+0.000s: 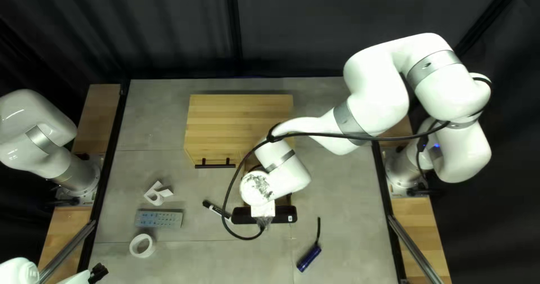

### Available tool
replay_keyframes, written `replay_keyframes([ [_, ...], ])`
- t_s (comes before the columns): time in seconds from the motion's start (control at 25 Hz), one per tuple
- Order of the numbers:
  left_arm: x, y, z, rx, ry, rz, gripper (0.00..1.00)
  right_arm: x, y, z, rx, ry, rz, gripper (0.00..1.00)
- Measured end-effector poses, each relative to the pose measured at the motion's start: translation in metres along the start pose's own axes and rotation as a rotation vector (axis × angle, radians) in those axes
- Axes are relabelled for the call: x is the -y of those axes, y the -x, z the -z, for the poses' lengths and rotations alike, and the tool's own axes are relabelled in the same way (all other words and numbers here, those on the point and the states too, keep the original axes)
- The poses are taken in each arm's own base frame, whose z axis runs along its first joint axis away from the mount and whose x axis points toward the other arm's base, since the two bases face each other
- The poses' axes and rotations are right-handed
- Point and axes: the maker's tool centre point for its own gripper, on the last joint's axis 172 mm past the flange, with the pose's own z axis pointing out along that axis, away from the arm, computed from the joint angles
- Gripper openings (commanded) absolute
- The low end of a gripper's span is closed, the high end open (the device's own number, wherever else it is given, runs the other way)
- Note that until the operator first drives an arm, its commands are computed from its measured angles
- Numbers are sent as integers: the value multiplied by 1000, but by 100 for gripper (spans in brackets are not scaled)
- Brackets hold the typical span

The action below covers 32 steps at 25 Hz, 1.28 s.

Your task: Open drawers and place objects into drawer and close

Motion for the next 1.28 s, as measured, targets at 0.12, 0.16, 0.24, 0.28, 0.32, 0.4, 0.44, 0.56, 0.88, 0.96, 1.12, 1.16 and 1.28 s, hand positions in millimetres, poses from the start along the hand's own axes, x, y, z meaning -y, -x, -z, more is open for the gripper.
replay_keyframes([
  [0.12,0,0,0,0,0,0,100,-1,2,-2,3,-3,0,100],
  [0.16,0,0,0,0,0,0,100,-1,2,-3,4,-4,1,79],
  [0.24,0,0,0,0,0,0,100,0,3,-5,7,-8,2,1],
  [0.28,0,0,0,0,0,0,100,0,3,-5,9,-10,2,0],
  [0.32,0,0,0,0,0,0,100,0,3,-5,11,-11,2,1],
  [0.4,0,0,0,0,0,0,100,1,3,-4,16,-14,3,13],
  [0.44,0,0,0,0,0,0,100,1,3,-3,18,-15,4,27],
  [0.56,0,0,0,0,0,0,100,1,4,4,23,-15,5,77],
  [0.88,0,0,0,0,0,0,100,2,-2,18,34,-17,20,54],
  [0.96,0,0,0,0,0,0,100,3,-7,24,35,-15,22,7],
  [1.12,0,0,0,0,0,0,100,7,-17,40,39,-4,19,5],
  [1.16,0,0,0,0,0,0,100,8,-20,44,39,1,18,4],
  [1.28,0,0,0,0,0,0,100,7,-31,51,35,15,18,3],
])
